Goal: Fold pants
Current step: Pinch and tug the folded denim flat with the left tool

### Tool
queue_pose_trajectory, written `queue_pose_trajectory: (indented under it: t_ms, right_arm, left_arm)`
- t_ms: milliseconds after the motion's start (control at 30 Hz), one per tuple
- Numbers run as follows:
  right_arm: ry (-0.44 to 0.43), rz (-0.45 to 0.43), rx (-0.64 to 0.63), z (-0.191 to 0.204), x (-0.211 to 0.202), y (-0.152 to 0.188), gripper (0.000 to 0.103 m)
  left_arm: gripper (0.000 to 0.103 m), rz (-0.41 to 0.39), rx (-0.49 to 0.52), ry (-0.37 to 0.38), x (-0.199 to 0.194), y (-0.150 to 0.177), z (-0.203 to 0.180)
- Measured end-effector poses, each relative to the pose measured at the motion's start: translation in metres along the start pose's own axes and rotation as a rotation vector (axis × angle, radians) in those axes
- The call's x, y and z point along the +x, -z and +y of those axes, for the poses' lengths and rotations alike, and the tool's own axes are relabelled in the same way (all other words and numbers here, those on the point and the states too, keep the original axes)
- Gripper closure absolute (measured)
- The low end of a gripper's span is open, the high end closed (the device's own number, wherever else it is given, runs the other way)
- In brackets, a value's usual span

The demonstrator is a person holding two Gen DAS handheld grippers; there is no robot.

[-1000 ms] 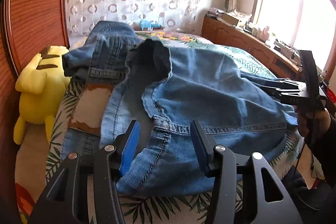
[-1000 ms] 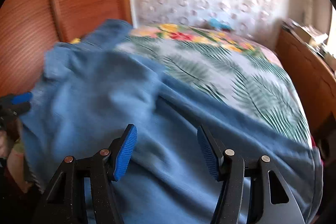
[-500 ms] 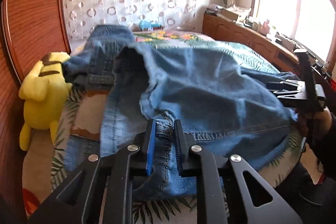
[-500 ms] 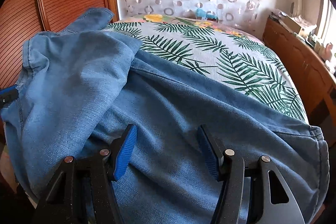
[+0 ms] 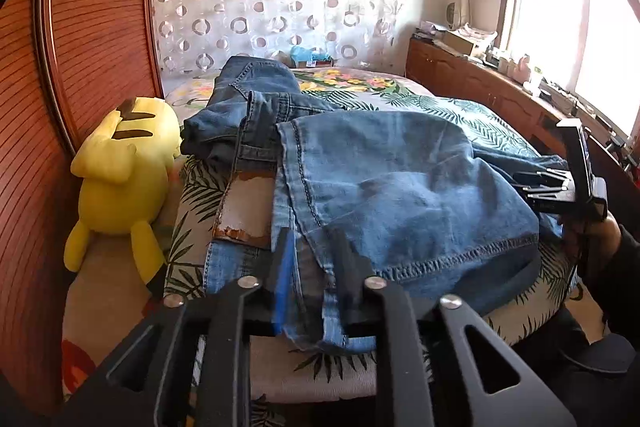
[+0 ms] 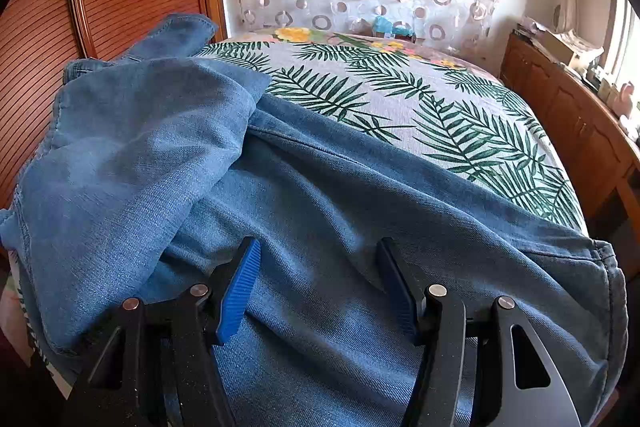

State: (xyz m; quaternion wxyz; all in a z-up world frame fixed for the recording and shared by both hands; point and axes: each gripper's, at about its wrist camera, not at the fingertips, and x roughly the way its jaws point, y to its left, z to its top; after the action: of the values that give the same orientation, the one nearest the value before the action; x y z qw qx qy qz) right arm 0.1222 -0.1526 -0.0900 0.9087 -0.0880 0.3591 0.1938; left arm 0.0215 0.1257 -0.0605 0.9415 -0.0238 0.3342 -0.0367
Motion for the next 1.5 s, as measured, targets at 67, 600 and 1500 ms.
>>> queue_pose_trajectory:
  t_ms: [67, 600, 1500]
  right_arm:
    - [-0.001, -0.001, 0.001, -0.001, 0.000, 0.000, 0.041]
    - [-0.005, -0.007, 0.007, 0.000, -0.001, 0.004, 0.041]
    - [-0.027, -0.018, 0.029, -0.005, 0.004, 0.009, 0.041]
  left_arm:
    - [0.065, 0.000, 0.002, 0.001, 0.004, -0.002, 0.001]
    - [0.054, -0.038, 0.062, -0.019, 0.064, -0.062, 0.012]
    - [0.062, -0.039, 0.116, -0.070, 0.085, -0.114, 0.015]
